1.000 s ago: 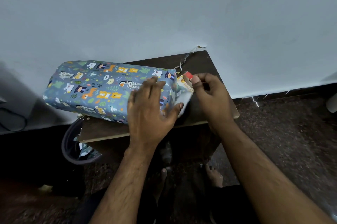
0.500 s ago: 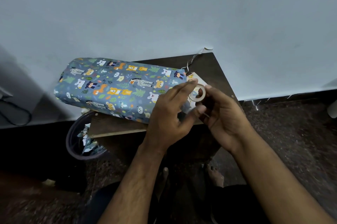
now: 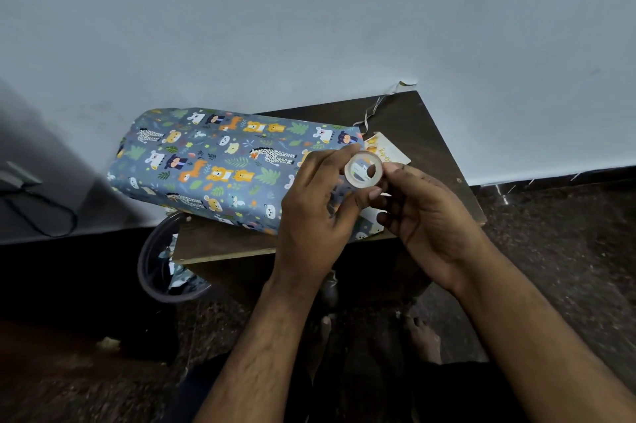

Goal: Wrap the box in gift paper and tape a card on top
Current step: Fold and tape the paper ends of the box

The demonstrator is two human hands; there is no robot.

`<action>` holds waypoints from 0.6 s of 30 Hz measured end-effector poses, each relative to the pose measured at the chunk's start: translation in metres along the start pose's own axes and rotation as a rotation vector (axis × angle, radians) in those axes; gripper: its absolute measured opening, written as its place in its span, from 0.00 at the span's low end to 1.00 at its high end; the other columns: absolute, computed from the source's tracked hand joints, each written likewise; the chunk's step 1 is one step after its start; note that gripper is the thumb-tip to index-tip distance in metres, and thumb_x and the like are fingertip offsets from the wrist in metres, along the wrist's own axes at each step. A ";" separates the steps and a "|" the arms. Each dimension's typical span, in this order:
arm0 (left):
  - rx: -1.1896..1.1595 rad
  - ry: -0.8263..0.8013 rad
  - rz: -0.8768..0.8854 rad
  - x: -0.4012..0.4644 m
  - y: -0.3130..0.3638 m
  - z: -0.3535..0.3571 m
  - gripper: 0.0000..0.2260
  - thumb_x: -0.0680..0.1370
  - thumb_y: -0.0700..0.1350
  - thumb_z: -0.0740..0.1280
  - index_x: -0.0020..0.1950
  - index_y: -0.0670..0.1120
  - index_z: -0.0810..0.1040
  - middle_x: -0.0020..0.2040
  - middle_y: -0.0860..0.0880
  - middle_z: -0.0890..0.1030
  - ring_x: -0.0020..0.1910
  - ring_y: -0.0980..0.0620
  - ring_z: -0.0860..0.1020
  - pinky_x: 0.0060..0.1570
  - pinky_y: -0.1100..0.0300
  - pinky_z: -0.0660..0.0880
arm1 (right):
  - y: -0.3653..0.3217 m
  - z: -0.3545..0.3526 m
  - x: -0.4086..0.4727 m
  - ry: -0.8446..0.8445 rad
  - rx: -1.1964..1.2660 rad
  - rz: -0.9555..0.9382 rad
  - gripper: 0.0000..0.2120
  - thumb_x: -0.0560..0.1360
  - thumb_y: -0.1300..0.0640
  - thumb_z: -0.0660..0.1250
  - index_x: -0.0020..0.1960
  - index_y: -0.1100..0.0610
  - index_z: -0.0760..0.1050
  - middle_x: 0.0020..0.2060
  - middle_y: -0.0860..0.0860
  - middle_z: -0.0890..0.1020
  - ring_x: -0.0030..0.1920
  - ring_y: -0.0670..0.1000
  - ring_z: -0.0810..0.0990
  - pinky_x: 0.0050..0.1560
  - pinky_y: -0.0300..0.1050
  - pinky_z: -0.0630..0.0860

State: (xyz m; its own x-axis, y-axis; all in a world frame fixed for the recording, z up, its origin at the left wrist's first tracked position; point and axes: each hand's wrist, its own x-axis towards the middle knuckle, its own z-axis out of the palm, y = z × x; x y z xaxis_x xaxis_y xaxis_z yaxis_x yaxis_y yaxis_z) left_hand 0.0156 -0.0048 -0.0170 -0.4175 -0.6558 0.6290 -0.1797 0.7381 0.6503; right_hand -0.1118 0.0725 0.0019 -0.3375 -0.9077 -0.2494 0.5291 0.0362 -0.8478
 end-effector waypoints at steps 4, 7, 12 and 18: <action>-0.025 0.032 -0.024 0.001 -0.003 -0.002 0.19 0.76 0.46 0.75 0.64 0.41 0.80 0.58 0.50 0.81 0.59 0.56 0.78 0.58 0.63 0.75 | -0.001 -0.001 0.003 -0.051 -0.094 -0.080 0.09 0.76 0.51 0.68 0.50 0.54 0.83 0.44 0.52 0.83 0.43 0.47 0.78 0.44 0.41 0.73; -0.034 0.051 -0.040 0.002 -0.007 -0.002 0.20 0.75 0.51 0.75 0.64 0.43 0.80 0.57 0.55 0.80 0.57 0.52 0.80 0.56 0.50 0.78 | -0.001 -0.002 0.004 -0.064 -0.155 -0.118 0.09 0.77 0.52 0.67 0.50 0.53 0.84 0.44 0.52 0.84 0.41 0.47 0.80 0.44 0.42 0.73; -0.029 0.069 -0.053 0.000 -0.009 -0.001 0.22 0.76 0.60 0.70 0.66 0.49 0.79 0.55 0.61 0.79 0.55 0.52 0.80 0.54 0.45 0.78 | -0.001 0.001 0.005 -0.092 -0.110 -0.131 0.13 0.76 0.52 0.67 0.54 0.56 0.84 0.47 0.54 0.84 0.41 0.46 0.81 0.45 0.43 0.73; -0.003 0.037 -0.106 -0.001 -0.003 -0.001 0.23 0.75 0.60 0.71 0.63 0.46 0.82 0.56 0.55 0.84 0.56 0.54 0.80 0.55 0.47 0.77 | 0.000 0.004 0.000 -0.100 -0.076 -0.127 0.12 0.74 0.50 0.66 0.50 0.53 0.86 0.48 0.53 0.85 0.42 0.47 0.82 0.46 0.45 0.73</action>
State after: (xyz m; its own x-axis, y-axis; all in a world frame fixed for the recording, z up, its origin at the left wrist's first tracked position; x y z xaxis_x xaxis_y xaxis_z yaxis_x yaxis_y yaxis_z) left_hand 0.0173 -0.0064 -0.0193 -0.3631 -0.7357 0.5718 -0.2186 0.6638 0.7152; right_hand -0.1091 0.0705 0.0039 -0.3170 -0.9438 -0.0935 0.4255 -0.0535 -0.9034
